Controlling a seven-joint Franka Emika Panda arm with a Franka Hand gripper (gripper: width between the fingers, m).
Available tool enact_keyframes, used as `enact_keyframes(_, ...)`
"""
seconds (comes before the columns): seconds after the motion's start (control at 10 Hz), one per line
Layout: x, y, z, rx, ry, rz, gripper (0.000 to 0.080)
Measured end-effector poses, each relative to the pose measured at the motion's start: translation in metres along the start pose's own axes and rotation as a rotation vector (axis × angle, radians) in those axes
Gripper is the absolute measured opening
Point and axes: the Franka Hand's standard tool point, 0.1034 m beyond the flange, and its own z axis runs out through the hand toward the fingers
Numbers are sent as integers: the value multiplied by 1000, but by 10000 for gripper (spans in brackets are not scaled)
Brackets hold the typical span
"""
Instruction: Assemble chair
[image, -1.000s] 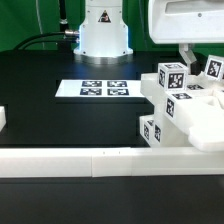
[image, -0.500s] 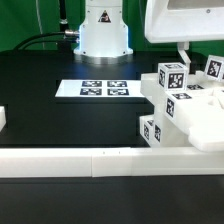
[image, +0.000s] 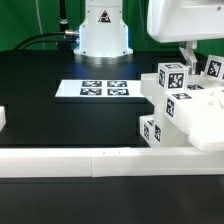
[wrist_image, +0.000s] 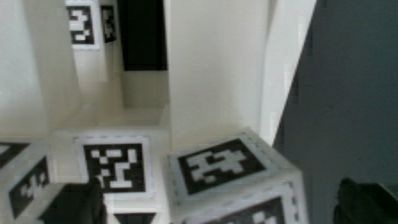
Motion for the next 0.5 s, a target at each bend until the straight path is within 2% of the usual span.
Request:
enact_keyframes(0.2,-1,2,1,0,-2,-27,649)
enact_keyframes(0.3,-1,2,1,0,-2,-26,528)
enact_keyframes(0.4,-1,2,1,0,-2,-26,330)
enact_keyframes(0.5,-1,2,1,0,-2,-25,268)
